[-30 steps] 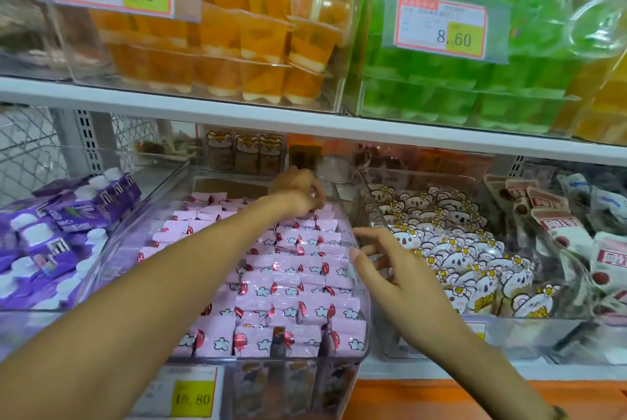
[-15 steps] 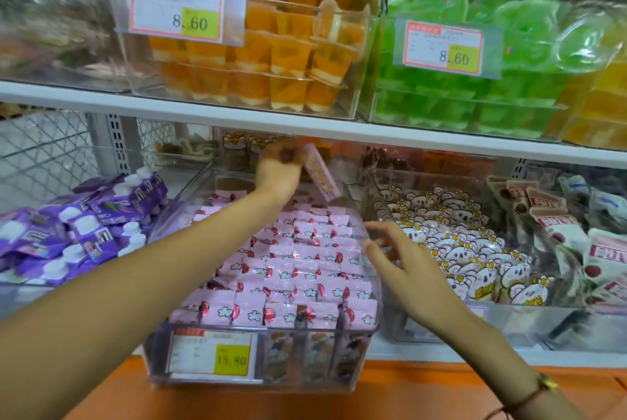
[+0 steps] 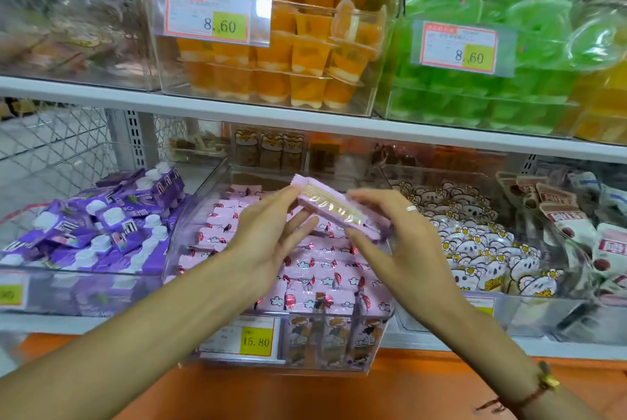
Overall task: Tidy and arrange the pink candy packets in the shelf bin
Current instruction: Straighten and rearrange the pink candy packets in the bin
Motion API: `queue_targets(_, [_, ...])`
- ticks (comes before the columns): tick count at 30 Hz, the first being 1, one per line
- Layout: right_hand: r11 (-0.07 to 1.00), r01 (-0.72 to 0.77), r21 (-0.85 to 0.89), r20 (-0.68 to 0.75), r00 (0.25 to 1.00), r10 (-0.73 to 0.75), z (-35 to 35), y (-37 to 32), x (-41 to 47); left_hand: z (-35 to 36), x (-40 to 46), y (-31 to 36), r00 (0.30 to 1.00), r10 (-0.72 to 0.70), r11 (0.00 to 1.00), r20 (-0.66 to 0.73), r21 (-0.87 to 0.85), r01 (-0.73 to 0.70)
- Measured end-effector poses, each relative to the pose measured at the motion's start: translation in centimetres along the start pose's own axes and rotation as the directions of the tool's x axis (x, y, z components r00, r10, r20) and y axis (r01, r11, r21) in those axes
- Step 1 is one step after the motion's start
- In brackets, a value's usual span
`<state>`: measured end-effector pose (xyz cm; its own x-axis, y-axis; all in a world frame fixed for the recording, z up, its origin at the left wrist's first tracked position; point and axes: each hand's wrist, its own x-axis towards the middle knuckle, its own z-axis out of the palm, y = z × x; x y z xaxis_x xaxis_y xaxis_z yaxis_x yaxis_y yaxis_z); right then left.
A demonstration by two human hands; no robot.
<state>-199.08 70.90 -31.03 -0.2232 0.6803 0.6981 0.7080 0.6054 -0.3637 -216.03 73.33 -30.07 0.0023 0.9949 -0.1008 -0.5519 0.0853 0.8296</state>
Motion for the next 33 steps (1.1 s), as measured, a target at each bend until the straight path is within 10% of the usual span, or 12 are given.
queue_targets(3, [0.887, -0.267, 0.376, 0.011, 0.959, 0.284, -0.1, 0.3, 0.4, 0.0, -0.1, 0.0, 0.996, 0.036, 0.992, 0.079, 0.118, -0.045])
queue_targets(5, [0.539, -0.472, 0.698, 0.203, 0.852, 0.483, -0.5, 0.3, 0.8, 0.0, -0.1, 0.0, 0.987, 0.046, 0.977, 0.152, 0.200, -0.076])
queue_targets(10, [0.316, -0.573, 0.756, 0.387, 0.781, 0.491, -0.9, 0.5, 0.9, 0.5, -0.1, -0.8, 0.935, -0.014, 0.920, 0.356, 0.370, -0.127])
queue_targets(17, [0.514, -0.547, 0.660, 0.307, 0.822, 0.480, -1.1, 0.4, 1.1, 0.9, 0.2, -0.9, 0.900, 0.169, 0.881, 0.402, 0.348, -0.321])
queue_targets(22, [0.803, -0.298, 0.516, 0.061, 0.948, 0.312, -2.0, 0.6, 1.2, 1.9, 1.3, 0.0, 0.712, 0.311, 0.502, 0.629, 0.528, -0.685])
queue_targets(25, [0.846, -0.228, 0.483, -0.012, 0.964, 0.267, -1.5, 0.7, 1.5, 2.6, 2.6, -0.1, 0.668, 0.226, 0.457, 0.709, 0.529, -0.715])
queue_targets(33, [0.757, -0.276, 0.592, -0.270, 0.817, 0.510, -1.0, 5.1, 3.5, 2.8, 13.0, 1.0, 0.853, 0.089, 0.246, 0.513, 0.819, -0.518])
